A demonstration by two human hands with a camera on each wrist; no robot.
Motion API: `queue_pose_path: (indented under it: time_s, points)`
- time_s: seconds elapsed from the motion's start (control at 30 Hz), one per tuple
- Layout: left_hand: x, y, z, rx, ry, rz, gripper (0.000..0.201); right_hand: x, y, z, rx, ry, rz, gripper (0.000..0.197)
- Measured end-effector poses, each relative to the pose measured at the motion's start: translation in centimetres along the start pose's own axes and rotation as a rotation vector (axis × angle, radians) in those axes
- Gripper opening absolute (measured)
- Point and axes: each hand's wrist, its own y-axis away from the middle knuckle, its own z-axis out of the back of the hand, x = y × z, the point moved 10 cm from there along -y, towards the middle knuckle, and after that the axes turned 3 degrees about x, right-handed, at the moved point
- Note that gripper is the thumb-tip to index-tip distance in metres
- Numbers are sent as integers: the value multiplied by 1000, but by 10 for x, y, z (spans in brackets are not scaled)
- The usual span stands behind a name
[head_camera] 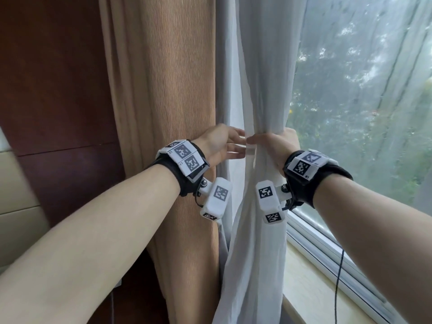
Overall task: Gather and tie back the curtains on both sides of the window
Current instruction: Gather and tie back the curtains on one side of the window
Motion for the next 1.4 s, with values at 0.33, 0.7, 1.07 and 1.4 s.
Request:
queue_pose_path:
  time_s: [0.33,0.7,1.07,1.4]
  points:
    - [0,-5,1,-52,-247,-30,24,-15,7,-30,171,-9,149,56]
    - [24,-3,-14,103,-145,110,17,-28,3,-26,151,-6,3,14]
    - [0,-7,8,-139,-204,-80,26,-27,-2,-21,74,19,58,13]
    - [18,-11,2,-34,-20,-1,46,-38,0,-35,196,21,-103,56]
